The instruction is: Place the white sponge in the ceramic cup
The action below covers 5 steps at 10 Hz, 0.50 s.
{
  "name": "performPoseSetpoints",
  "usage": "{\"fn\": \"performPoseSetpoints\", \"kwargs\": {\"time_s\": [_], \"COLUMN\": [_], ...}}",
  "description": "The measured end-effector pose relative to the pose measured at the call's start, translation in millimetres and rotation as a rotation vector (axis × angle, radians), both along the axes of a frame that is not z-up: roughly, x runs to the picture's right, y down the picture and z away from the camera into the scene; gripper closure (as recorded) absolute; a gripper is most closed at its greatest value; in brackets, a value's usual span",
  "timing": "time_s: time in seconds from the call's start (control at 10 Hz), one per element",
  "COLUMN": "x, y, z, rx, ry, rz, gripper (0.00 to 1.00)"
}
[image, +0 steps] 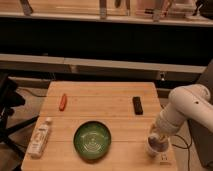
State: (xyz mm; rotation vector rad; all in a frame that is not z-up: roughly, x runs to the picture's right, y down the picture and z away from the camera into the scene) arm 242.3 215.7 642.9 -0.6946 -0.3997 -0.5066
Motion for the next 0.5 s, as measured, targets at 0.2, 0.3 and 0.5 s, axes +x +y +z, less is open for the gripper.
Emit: {"fn": "performPoseSetpoints", "kwargs": {"time_s": [0.2,0.3,0.5], "x": [0.7,0.8,1.7], "y": [0.2,0.1,0.1], "z": [-0.3,-0.5,-0.5], "rx": [-0.001,-0.002,-0.003], "ry": [0.0,-0.001,-0.001], "rz": [-0.001,-0.002,-0.004], "gripper": [0.22,0.2,0.24]}}
